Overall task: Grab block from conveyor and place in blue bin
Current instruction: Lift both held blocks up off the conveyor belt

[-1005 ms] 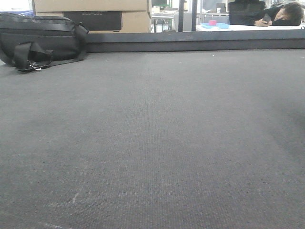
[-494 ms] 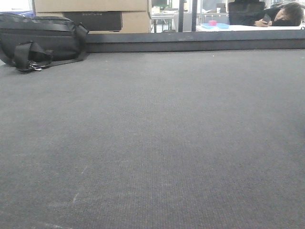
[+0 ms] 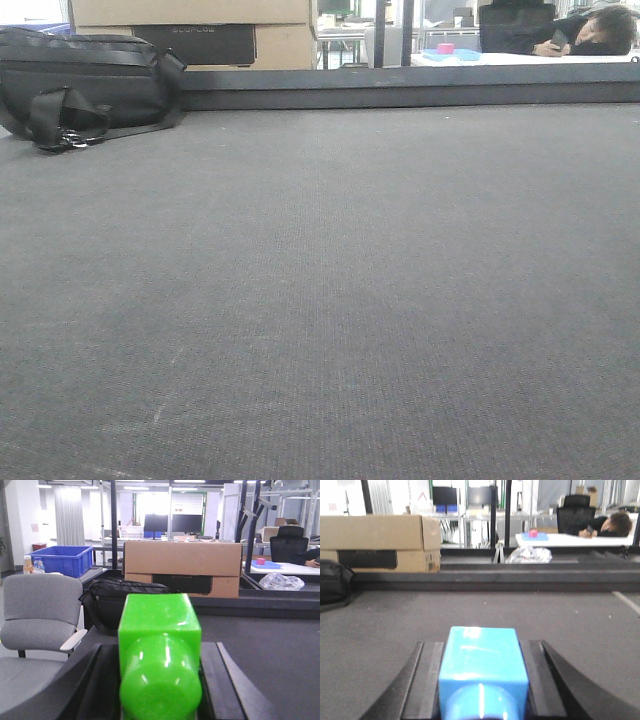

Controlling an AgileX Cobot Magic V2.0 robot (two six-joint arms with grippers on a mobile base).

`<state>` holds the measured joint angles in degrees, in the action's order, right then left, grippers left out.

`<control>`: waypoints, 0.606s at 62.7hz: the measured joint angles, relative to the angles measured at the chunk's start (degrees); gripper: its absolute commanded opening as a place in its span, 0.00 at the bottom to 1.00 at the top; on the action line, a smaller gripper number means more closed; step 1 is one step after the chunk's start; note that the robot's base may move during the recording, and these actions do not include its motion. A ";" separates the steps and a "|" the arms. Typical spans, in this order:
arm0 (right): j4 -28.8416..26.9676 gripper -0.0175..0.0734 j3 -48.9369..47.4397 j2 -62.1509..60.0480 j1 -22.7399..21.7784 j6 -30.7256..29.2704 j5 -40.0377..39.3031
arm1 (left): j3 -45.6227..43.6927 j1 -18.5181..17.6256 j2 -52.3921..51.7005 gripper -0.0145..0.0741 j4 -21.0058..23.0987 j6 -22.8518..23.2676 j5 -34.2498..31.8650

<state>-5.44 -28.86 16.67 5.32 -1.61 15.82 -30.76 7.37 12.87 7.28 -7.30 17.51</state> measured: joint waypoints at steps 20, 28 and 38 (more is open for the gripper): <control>0.00 0.01 0.00 -2.73 0.00 0.00 2.56 | 0.00 -4.77 -0.26 0.04 0.69 0.00 1.46; 0.00 0.01 0.00 -2.73 0.00 0.00 2.60 | 0.00 -5.14 -0.26 0.04 0.69 0.00 1.46; 0.00 0.01 0.00 -2.73 0.00 0.00 2.60 | 0.00 -5.14 -0.26 0.04 0.80 0.00 1.46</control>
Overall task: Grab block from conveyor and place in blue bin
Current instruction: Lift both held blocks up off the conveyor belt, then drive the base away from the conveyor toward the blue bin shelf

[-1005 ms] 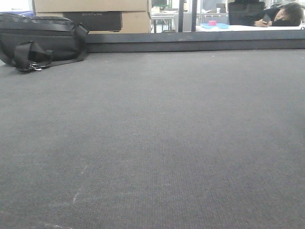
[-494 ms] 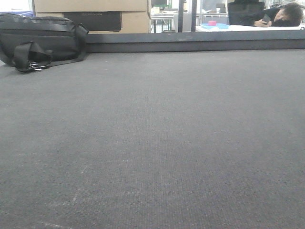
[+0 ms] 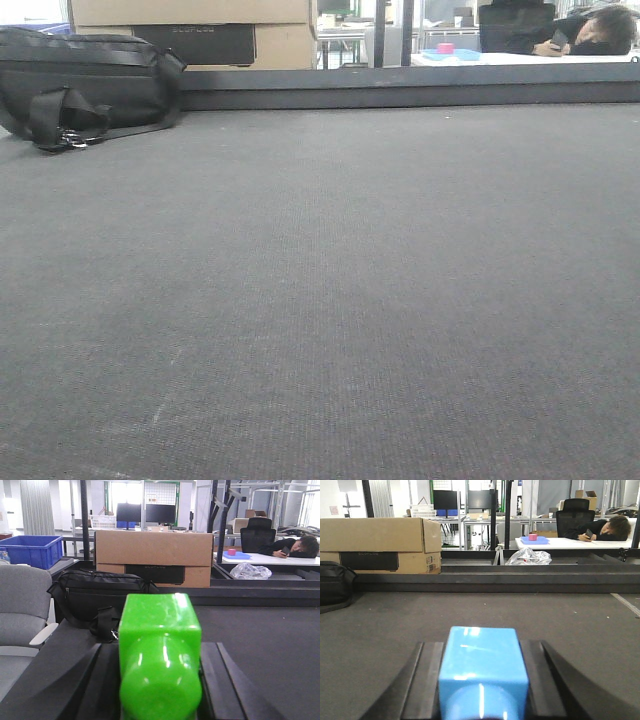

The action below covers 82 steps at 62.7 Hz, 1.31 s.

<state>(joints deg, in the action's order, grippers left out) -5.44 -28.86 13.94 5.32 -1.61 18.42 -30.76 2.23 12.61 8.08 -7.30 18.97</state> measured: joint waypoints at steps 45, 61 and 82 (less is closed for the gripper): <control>0.00 0.01 0.00 0.00 0.00 0.00 0.00 | 0.00 0.00 0.00 0.04 0.00 0.00 0.00; 0.00 0.01 0.00 0.00 0.00 0.00 0.00 | 0.00 0.00 0.00 0.04 0.00 0.00 0.00; 0.00 0.01 0.00 0.00 0.00 0.00 0.00 | 0.00 0.00 0.00 0.04 0.00 0.00 0.00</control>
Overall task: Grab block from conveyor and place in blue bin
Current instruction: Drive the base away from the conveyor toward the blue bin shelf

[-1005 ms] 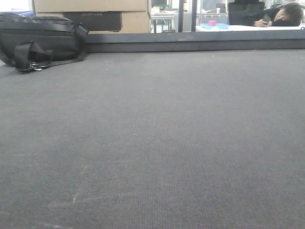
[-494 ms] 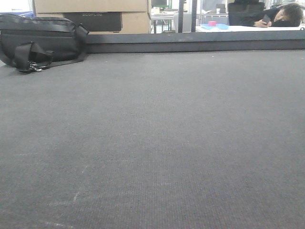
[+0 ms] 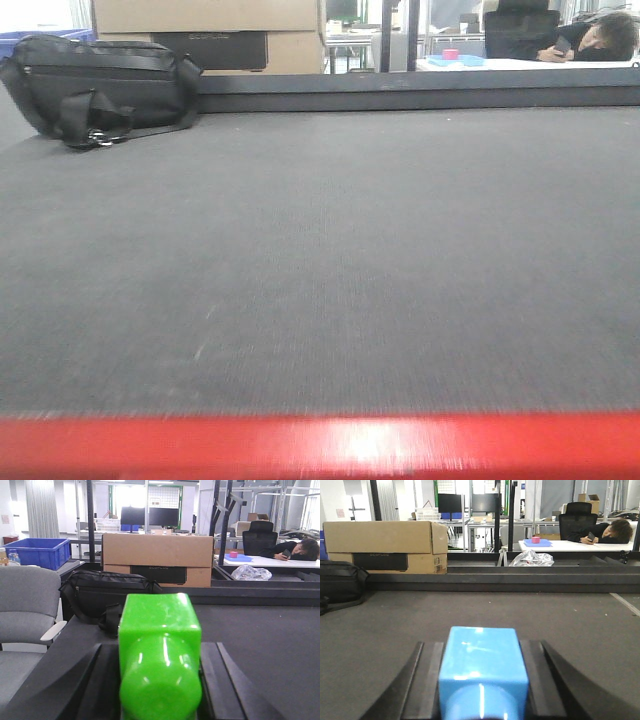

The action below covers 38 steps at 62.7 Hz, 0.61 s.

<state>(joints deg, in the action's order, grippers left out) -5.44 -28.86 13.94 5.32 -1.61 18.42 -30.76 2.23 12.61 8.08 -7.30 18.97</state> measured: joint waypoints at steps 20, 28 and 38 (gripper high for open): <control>0.00 0.01 0.00 0.00 0.00 0.00 0.00 | 0.00 0.00 0.00 0.04 0.00 0.00 0.00; 0.00 0.01 0.00 0.00 0.00 0.00 0.00 | 0.00 0.00 -0.13 0.04 0.00 0.12 0.00; 0.00 0.01 0.00 0.00 0.00 0.00 0.00 | 0.00 0.00 -0.64 0.04 0.00 0.12 0.00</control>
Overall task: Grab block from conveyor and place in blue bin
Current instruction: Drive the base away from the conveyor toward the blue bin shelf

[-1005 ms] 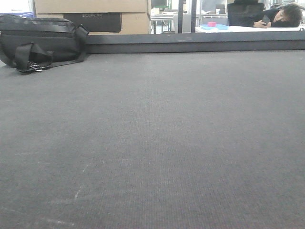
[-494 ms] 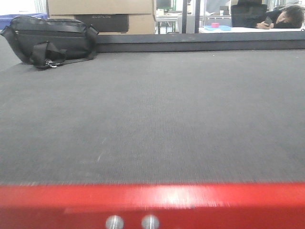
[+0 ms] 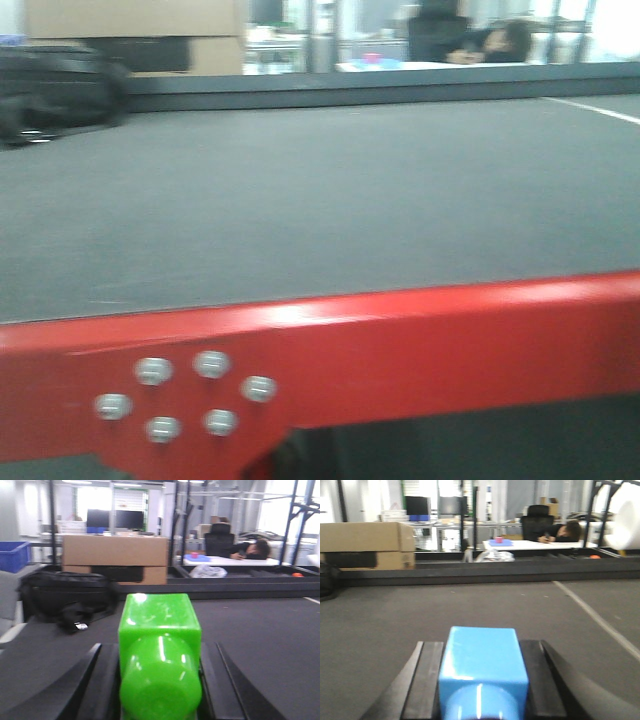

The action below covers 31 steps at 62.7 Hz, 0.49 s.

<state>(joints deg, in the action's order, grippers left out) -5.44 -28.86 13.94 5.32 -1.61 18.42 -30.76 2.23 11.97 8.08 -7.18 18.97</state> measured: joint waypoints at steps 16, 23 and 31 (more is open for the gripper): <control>0.00 0.01 0.00 0.00 0.00 0.00 0.00 | 0.00 0.00 -0.59 0.04 0.00 0.00 0.00; 0.00 0.01 0.00 0.00 0.00 0.00 0.00 | 0.00 0.00 -0.72 0.04 0.00 0.00 0.00; 0.00 0.01 0.00 0.00 0.00 0.00 0.00 | 0.00 0.00 -0.76 0.04 0.00 0.00 0.00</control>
<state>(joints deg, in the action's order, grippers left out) -5.44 -28.86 13.94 5.32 -1.61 18.42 -30.76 2.23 11.21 8.08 -7.18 18.97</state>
